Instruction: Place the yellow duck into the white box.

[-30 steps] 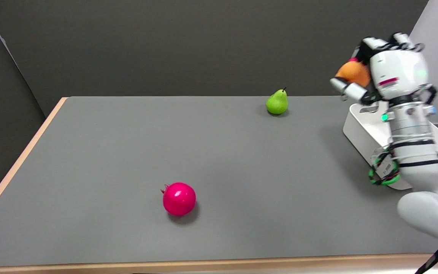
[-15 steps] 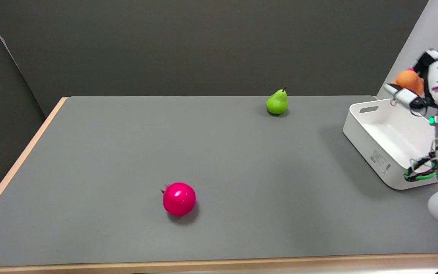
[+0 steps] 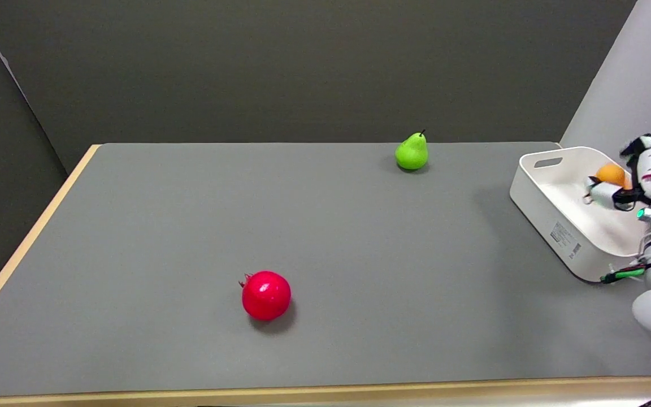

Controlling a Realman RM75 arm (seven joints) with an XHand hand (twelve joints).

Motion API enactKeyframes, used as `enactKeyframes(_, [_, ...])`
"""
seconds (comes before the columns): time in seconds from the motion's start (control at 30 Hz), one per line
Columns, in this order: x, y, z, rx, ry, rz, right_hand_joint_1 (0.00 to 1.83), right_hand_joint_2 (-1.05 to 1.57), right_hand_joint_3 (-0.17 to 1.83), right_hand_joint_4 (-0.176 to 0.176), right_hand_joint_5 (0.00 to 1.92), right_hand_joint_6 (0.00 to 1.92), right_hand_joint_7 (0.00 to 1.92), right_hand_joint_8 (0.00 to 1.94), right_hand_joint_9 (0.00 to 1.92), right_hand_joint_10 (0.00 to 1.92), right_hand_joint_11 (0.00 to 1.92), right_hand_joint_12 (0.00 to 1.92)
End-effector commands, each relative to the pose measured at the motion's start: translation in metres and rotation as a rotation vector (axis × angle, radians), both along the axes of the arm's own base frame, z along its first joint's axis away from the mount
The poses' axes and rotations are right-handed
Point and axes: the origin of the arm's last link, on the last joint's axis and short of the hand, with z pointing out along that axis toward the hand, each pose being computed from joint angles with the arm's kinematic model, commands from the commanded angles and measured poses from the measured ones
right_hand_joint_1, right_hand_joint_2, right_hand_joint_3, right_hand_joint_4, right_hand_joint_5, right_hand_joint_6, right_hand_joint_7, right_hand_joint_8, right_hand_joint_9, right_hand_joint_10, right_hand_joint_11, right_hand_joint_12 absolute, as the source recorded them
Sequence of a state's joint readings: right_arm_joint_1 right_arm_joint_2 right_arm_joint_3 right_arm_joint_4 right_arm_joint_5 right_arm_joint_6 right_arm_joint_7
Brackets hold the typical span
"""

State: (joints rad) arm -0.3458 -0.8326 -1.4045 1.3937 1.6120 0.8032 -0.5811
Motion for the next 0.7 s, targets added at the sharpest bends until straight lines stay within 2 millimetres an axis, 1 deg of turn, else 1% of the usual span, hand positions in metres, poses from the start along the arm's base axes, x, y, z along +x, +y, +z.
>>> enactKeyframes(0.03, [-0.039, -0.029, -0.007, 0.053, -0.188, -0.022, 0.5, 0.62, 0.91, 0.009, 0.06, 0.29, 0.04, 0.16, 0.03, 0.63, 0.1, 1.27])
enactKeyframes(0.07, [-0.033, -0.033, -0.015, 0.089, -0.168, 0.0, 0.5, 0.63, 0.87, 0.013, 0.05, 0.29, 0.01, 0.16, 0.01, 0.6, 0.06, 1.26])
enactKeyframes(0.1, [-0.027, -0.037, -0.021, 0.117, -0.15, 0.02, 0.49, 0.62, 0.87, 0.018, 0.03, 0.25, 0.0, 0.11, 0.0, 0.48, 0.03, 1.19])
enactKeyframes(0.13, [-0.021, -0.039, -0.027, 0.14, -0.132, 0.04, 0.46, 0.58, 0.9, 0.025, 0.02, 0.19, 0.0, 0.01, 0.0, 0.28, 0.0, 1.06])
enactKeyframes(0.2, [-0.006, -0.046, -0.042, 0.193, -0.08, 0.101, 0.45, 0.58, 0.91, 0.025, 0.02, 0.18, 0.0, 0.0, 0.0, 0.25, 0.0, 1.04])
enactKeyframes(0.23, [0.002, -0.049, -0.052, 0.22, -0.054, 0.134, 0.45, 0.57, 0.89, 0.025, 0.02, 0.17, 0.0, 0.0, 0.0, 0.16, 0.0, 0.99])
enactKeyframes(0.3, [0.022, -0.056, -0.078, 0.314, -0.015, 0.228, 0.45, 0.55, 0.87, 0.024, 0.03, 0.15, 0.0, 0.0, 0.0, 0.0, 0.0, 0.91])
enactKeyframes(0.33, [0.031, -0.058, -0.09, 0.363, -0.02, 0.284, 0.45, 0.55, 0.87, 0.024, 0.03, 0.15, 0.0, 0.0, 0.0, 0.0, 0.0, 0.89])
enactKeyframes(0.4, [0.05, -0.063, -0.125, 0.531, -0.065, 0.436, 0.44, 0.55, 0.87, 0.025, 0.03, 0.16, 0.0, 0.0, 0.0, 0.0, 0.0, 0.85])
enactKeyframes(0.43, [0.056, -0.064, -0.137, 0.598, -0.083, 0.485, 0.43, 0.56, 0.87, 0.023, 0.03, 0.16, 0.0, 0.0, 0.0, 0.04, 0.0, 0.85])
enactKeyframes(0.47, [0.068, -0.067, -0.16, 0.721, -0.123, 0.563, 0.41, 0.57, 0.9, 0.017, 0.02, 0.16, 0.0, 0.0, 0.0, 0.15, 0.0, 0.87])
enactKeyframes(0.5, [0.074, -0.068, -0.179, 0.826, -0.165, 0.609, 0.38, 0.58, 0.91, 0.011, 0.02, 0.17, 0.0, 0.0, 0.0, 0.26, 0.0, 0.89])
enactKeyframes(0.53, [0.079, -0.069, -0.195, 0.904, -0.191, 0.631, 0.35, 0.6, 0.94, 0.02, 0.05, 0.2, 0.05, 0.12, 0.07, 0.49, 0.02, 1.01])
enactKeyframes(0.57, [0.083, -0.068, -0.212, 0.984, -0.215, 0.648, 0.32, 0.62, 0.96, 0.028, 0.07, 0.24, 0.1, 0.23, 0.12, 0.67, 0.04, 1.12])
enactKeyframes(0.6, [0.085, -0.067, -0.225, 1.034, -0.223, 0.658, 0.33, 0.65, 0.91, 0.029, 0.07, 0.27, 0.12, 0.24, 0.14, 0.69, 0.04, 1.15])
enactKeyframes(0.67, [0.089, -0.063, -0.258, 1.142, -0.236, 0.67, 0.34, 0.7, 0.84, 0.032, 0.08, 0.31, 0.15, 0.26, 0.18, 0.72, 0.05, 1.21])
enactKeyframes(0.7, [0.088, -0.061, -0.268, 1.167, -0.249, 0.673, 0.34, 0.7, 0.84, 0.033, 0.09, 0.32, 0.18, 0.27, 0.19, 0.73, 0.06, 1.22])
